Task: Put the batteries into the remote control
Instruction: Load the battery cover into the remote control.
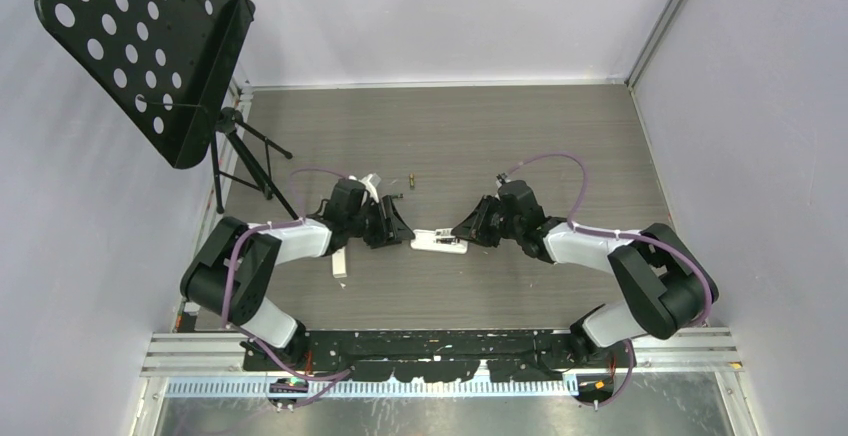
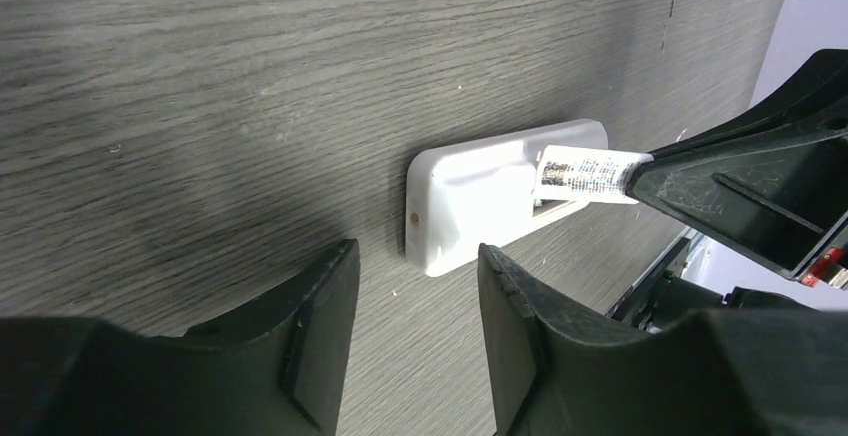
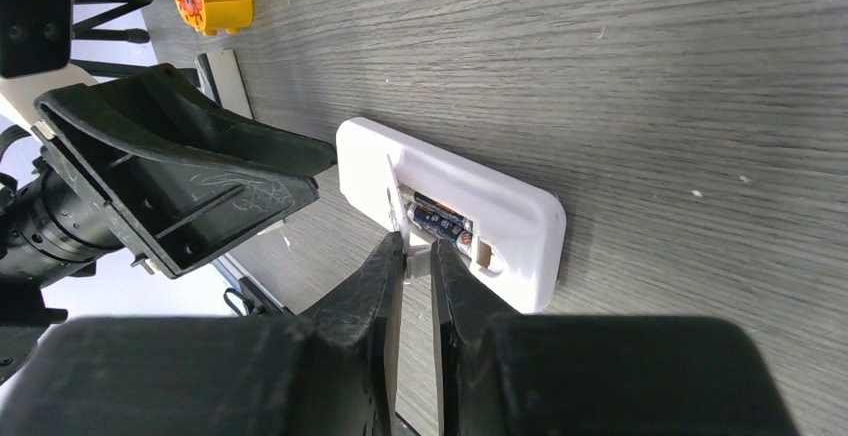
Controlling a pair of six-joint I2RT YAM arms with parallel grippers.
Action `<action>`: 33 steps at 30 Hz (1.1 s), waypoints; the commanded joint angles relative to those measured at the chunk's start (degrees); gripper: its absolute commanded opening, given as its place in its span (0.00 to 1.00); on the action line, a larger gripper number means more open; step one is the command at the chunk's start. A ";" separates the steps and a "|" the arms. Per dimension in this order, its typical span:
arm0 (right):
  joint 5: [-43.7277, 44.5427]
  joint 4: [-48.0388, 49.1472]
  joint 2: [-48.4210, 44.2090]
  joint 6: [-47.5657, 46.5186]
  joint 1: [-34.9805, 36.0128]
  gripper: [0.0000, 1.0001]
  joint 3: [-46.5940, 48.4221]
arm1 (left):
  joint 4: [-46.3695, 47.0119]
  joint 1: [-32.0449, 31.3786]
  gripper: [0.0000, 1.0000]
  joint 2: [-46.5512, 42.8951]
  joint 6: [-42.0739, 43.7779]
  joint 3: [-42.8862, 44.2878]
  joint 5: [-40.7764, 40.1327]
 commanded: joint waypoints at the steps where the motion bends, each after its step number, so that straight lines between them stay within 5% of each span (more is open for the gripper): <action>1: -0.74 1.92 0.76 1.31 0.22 0.00 1.31 | 1.29 -0.19 0.48 1.68 1.04 1.32 0.39; 19: -2.06 -4.05 -3.91 1.50 0.26 0.00 1.71 | 1.17 -0.89 0.31 2.08 2.10 1.19 -0.85; 33: -3.49 -2.32 1.20 1.19 0.26 0.00 4.01 | 1.50 -1.06 0.29 3.67 1.97 2.07 0.72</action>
